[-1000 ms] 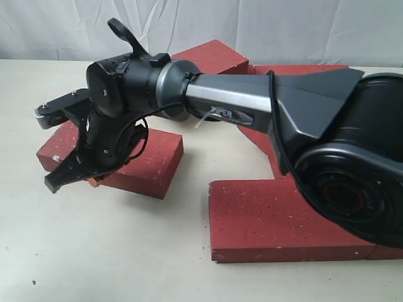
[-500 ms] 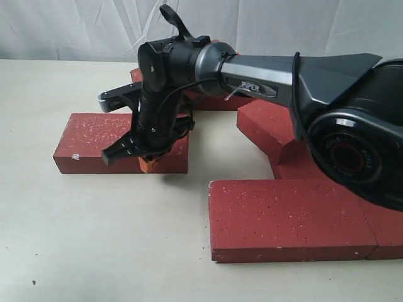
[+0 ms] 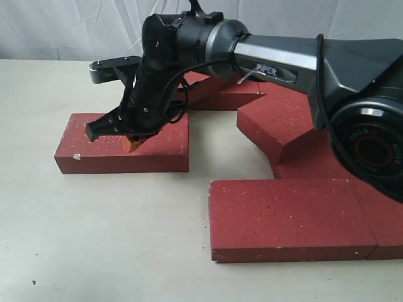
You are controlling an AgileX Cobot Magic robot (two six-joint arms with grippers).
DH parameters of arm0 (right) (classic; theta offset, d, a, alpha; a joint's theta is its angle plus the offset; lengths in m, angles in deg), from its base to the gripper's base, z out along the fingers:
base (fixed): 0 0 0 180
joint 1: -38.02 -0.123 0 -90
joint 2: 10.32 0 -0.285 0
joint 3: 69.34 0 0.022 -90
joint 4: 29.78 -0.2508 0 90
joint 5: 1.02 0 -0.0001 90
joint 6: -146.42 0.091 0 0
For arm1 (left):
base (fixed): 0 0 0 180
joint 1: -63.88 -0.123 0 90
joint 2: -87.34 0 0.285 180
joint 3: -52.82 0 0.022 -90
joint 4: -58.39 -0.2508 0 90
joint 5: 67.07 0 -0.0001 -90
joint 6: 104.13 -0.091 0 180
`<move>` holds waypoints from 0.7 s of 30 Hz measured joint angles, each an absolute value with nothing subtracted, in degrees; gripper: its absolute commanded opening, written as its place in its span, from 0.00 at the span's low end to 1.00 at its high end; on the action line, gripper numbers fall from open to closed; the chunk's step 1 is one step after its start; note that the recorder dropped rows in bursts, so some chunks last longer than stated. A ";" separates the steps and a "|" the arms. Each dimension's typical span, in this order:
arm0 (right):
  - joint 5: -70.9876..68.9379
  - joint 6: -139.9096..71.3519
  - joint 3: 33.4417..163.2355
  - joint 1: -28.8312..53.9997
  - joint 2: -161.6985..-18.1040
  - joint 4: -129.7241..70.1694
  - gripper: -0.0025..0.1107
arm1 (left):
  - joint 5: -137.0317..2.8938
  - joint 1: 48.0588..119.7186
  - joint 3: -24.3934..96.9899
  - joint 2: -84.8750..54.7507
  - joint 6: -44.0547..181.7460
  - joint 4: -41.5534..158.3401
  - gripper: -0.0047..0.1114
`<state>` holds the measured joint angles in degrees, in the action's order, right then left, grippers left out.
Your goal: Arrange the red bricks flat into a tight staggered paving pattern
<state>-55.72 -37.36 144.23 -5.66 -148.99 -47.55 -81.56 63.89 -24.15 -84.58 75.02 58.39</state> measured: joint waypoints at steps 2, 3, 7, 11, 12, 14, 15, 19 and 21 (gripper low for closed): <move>-52.37 -37.36 144.23 -5.66 -149.96 -49.37 0.02 | -81.56 63.89 -24.15 -84.58 75.02 58.39 0.04; -51.07 -37.36 144.23 -5.66 -150.32 -50.37 0.02 | -81.56 63.89 -24.15 -84.58 75.02 58.39 0.04; -47.00 -37.36 144.23 -5.66 -151.63 -52.39 0.02 | -81.56 63.89 -24.15 -84.58 75.02 58.39 0.04; -45.94 -37.36 144.23 -5.66 -153.76 -52.40 0.02 | -81.56 63.89 -24.15 -84.58 75.02 58.39 0.04; -45.84 -37.18 144.37 -5.66 -153.76 -52.04 0.02 | -81.56 63.89 -24.15 -84.58 75.02 58.39 0.04; -45.84 -35.36 144.65 -5.66 -153.85 -50.16 0.02 | -81.56 63.89 -24.15 -84.58 75.02 58.39 0.04; -45.84 -34.41 144.76 -5.66 -153.85 -49.37 0.02 | -81.56 63.89 -24.15 -84.58 75.02 58.39 0.04; -46.99 -29.96 144.94 -5.77 -153.85 -43.29 0.02 | -81.56 63.89 -24.15 -84.58 75.02 58.39 0.04; -48.37 -28.16 145.35 -5.77 -153.85 -39.89 0.02 | -81.56 63.89 -24.15 -84.58 75.02 58.39 0.04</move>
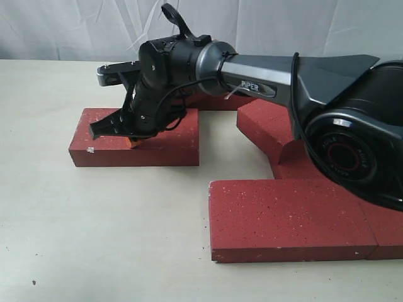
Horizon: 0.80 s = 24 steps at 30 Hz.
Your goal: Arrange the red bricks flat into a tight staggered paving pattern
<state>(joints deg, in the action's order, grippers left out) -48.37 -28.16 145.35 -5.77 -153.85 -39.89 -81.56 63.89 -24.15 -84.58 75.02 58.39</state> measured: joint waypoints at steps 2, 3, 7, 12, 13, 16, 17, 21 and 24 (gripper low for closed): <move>-49.04 -27.64 145.44 -5.77 -153.85 -38.36 0.02 | -81.56 63.89 -24.15 -84.58 75.02 58.39 0.04; -49.65 -26.32 145.48 -5.77 -153.75 -37.08 0.02 | -81.56 63.89 -24.15 -84.58 75.02 58.39 0.04; -50.75 -21.82 145.48 -5.87 -153.67 -32.70 0.02 | -81.56 63.89 -24.15 -84.58 75.02 58.39 0.04; -52.16 -19.25 145.48 -5.50 -153.50 -28.89 0.02 | -81.56 63.89 -24.15 -84.58 75.02 58.39 0.04; -52.44 -19.16 145.48 -5.08 -153.41 -28.85 0.02 | -81.56 63.89 -24.15 -84.58 75.02 58.39 0.04; -53.23 -18.88 145.48 -3.82 -153.41 -28.85 0.02 | -81.56 63.89 -24.15 -84.58 75.02 58.39 0.04; -53.42 -18.77 145.48 -3.23 -153.41 -28.75 0.02 | -81.56 63.89 -24.15 -84.58 75.02 58.39 0.04; -53.96 -18.77 145.48 -1.47 -153.41 -28.42 0.02 | -81.56 63.89 -24.15 -84.58 75.02 58.39 0.04; -54.00 -18.77 145.48 -0.99 -153.41 -27.16 0.02 | -81.56 63.89 -24.15 -84.58 75.02 58.39 0.04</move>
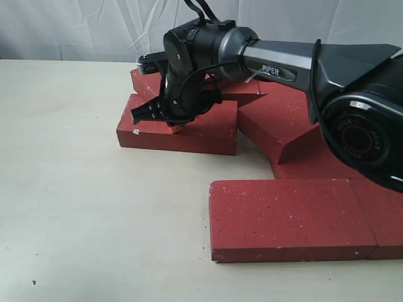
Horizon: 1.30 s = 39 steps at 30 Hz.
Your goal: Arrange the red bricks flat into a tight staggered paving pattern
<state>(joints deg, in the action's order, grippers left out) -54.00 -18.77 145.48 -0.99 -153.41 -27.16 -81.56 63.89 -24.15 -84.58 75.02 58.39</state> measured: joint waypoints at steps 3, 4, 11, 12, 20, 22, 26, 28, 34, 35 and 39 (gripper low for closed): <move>-54.00 -18.65 145.48 -0.36 -153.41 -25.26 0.02 | -81.56 63.89 -24.15 -84.58 75.02 58.39 0.04; -54.13 -18.65 145.48 -0.29 -153.41 -24.49 0.02 | -81.56 63.89 -24.15 -84.58 75.02 58.39 0.04; -54.55 -18.65 145.35 -0.15 -152.82 -23.45 0.02 | -81.56 63.89 -24.15 -84.58 75.02 58.39 0.04; -54.90 -18.65 145.23 -0.11 -152.59 -23.23 0.02 | -81.56 63.89 -24.15 -84.58 75.02 58.39 0.04; -59.36 -26.15 144.85 0.50 -150.13 -31.11 0.02 | -81.56 63.89 -24.15 -84.58 75.02 58.39 0.04; -61.09 -30.46 144.85 0.53 -150.13 -36.44 0.02 | -81.56 63.89 -24.15 -84.58 75.02 58.39 0.04; -65.03 -36.29 144.85 -0.23 -151.73 -42.44 0.02 | -81.56 63.89 -24.15 -84.58 75.02 58.39 0.04; -66.49 -37.71 144.85 -0.76 -152.85 -43.29 0.02 | -81.56 63.89 -24.15 -84.58 75.02 58.39 0.04; -66.69 -38.63 144.85 -0.89 -155.91 -42.54 0.02 | -81.56 63.89 -24.15 -84.58 75.02 58.39 0.04; -66.45 -38.46 144.85 -0.89 -156.26 -41.81 0.02 | -81.56 63.89 -24.15 -84.58 75.02 58.39 0.04; -65.50 -36.43 144.85 -0.89 -156.81 -38.69 0.02 | -81.56 63.89 -24.15 -84.58 75.02 58.39 0.04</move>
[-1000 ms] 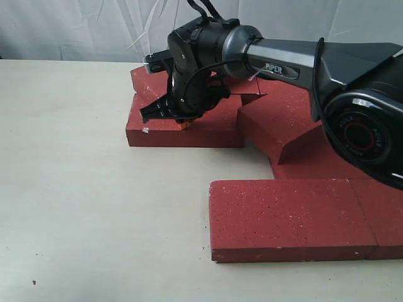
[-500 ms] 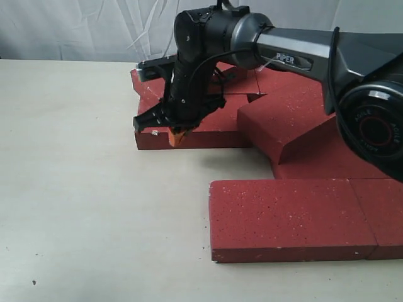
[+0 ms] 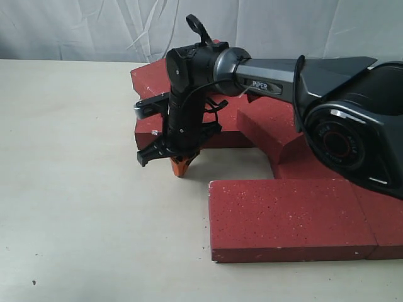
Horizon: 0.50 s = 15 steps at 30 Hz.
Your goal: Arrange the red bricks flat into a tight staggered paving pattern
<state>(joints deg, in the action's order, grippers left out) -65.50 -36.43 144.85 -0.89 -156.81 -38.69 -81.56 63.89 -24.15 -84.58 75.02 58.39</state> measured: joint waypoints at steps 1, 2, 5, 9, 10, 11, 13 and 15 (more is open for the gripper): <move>-65.36 -35.86 144.85 -0.89 -156.81 -38.21 0.02 | -81.56 63.89 -24.15 -84.58 75.02 58.39 0.04; -65.24 -35.42 144.85 -1.01 -156.81 -37.89 0.02 | -81.56 63.89 -24.15 -84.58 75.02 58.39 0.04; -64.86 -33.58 144.85 -1.12 -156.81 -36.97 0.02 | -81.56 63.89 -24.15 -84.58 75.02 58.39 0.04; -64.78 -33.26 144.85 -1.20 -156.81 -36.49 0.02 | -81.56 63.89 -24.15 -84.58 75.02 58.39 0.04; -64.78 -33.17 144.85 -1.20 -156.81 -36.49 0.02 | -81.56 63.89 -24.15 -84.58 75.02 58.39 0.04; -64.78 -33.17 144.85 -1.20 -156.81 -36.49 0.02 | -81.56 63.89 -24.15 -84.58 75.02 58.39 0.04; -65.07 -33.14 144.85 -1.20 -156.81 -36.49 0.02 | -81.56 63.89 -24.15 -84.58 75.02 58.39 0.04; -66.22 -33.58 144.85 -1.20 -156.60 -36.49 0.02 | -81.56 63.89 -24.15 -84.58 75.02 58.39 0.04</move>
